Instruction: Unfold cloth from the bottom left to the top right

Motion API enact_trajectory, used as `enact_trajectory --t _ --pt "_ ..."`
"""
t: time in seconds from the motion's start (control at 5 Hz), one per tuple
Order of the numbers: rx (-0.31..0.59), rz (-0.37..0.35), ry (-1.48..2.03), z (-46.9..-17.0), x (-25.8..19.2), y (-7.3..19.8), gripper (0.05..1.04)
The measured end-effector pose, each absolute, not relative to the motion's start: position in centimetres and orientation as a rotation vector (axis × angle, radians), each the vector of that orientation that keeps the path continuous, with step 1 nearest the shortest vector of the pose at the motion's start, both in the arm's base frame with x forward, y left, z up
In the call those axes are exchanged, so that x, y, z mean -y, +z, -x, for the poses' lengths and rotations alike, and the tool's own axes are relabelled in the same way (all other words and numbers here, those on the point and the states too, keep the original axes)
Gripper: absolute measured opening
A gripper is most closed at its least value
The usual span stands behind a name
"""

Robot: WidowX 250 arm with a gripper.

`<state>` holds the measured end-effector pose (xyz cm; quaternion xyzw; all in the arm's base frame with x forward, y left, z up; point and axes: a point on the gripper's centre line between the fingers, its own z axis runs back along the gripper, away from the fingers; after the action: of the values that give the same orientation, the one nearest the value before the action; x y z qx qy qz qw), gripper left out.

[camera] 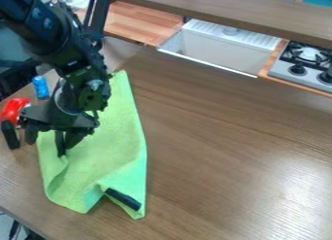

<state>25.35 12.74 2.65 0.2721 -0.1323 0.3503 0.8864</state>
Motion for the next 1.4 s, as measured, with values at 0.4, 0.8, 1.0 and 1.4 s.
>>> enact_trajectory --t 0.4,0.8,1.0,1.4 --pt "0.246 -0.555 0.747 -24.8 -13.1 2.4 0.272" --pt "0.237 -0.548 0.75 -24.7 -13.2 2.4 0.061" --pt "0.217 -0.539 0.773 -24.3 -13.5 2.4 0.207" --pt "0.224 -0.526 0.791 -24.1 -14.0 3.1 0.765"
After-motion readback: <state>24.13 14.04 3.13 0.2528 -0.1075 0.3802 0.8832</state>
